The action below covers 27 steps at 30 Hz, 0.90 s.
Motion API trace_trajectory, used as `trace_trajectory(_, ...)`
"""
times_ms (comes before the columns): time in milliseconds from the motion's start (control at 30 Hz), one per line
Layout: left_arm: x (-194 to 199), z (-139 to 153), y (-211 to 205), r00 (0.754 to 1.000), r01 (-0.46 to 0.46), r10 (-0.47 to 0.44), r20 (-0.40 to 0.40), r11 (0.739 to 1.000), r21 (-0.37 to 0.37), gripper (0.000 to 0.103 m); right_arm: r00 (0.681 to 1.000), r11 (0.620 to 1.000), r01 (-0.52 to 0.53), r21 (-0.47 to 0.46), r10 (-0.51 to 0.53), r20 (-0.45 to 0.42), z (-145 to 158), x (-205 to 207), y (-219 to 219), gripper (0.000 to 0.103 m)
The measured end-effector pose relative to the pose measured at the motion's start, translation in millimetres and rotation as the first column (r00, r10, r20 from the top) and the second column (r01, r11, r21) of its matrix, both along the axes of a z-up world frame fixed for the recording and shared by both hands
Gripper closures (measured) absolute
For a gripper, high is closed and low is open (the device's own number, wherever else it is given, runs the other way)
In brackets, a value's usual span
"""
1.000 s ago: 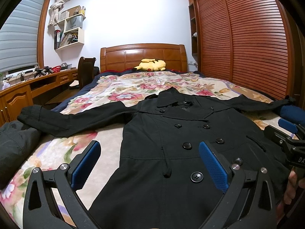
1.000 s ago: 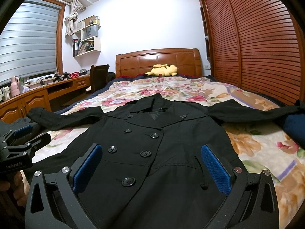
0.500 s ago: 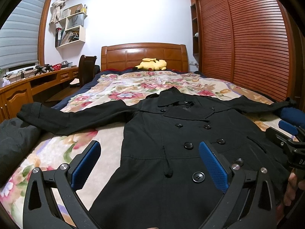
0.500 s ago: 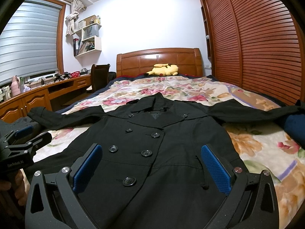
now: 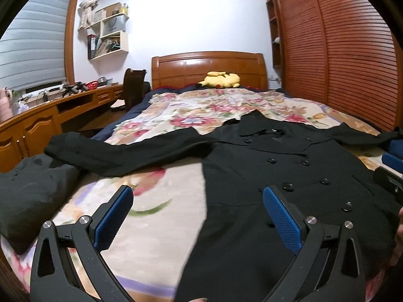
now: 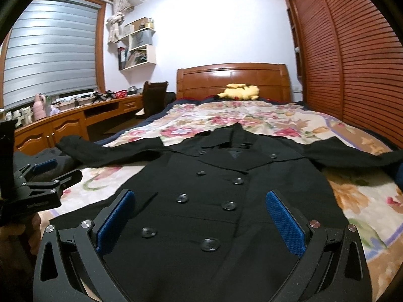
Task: Fold large clothes
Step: 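Move the left gripper to the black coat's sleeve cuff and grasp it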
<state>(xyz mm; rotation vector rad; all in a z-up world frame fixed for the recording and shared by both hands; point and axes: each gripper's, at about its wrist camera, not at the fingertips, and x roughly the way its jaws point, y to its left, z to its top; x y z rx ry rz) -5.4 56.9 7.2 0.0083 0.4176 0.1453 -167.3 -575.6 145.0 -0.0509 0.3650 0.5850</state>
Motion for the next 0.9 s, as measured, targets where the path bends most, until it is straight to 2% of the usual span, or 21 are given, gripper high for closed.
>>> trace_trajectory(233,2.6,1.7,36.4,1.000,-0.025,0.025,-0.018,0.999,-0.039,0.000,0.999,0.998,-0.050,-0.023,0.051,0.006,4.8,15.2,5.6,0.000)
trace_trajectory(400,11.0,-3.9,62.3,0.997,-0.048,0.048,-0.059,0.999,0.016,0.000,0.996,0.996,-0.084,0.003,0.084,0.010,14.4,25.7,5.2,0.000)
trace_trajectory(567,16.5,-2.7,89.3,0.994,-0.052,0.054,-0.099,0.998,0.022,0.000,0.995,0.995,-0.095,0.005,0.095,0.017,25.2,41.3,5.4,0.000)
trace_trajectory(767,20.8,7.1,120.1,0.992,-0.040,0.038,-0.118,0.999,-0.015,0.000,0.986,0.985,-0.161,-0.064,0.163,0.029,34.6,59.7,34.2,0.000)
trace_trajectory(900,25.9,13.0,134.0,0.988,-0.053,0.054,-0.142,0.999,0.014,0.000,0.979,0.974,-0.196,-0.114,0.201,0.032,38.3,75.7,60.9,0.000)
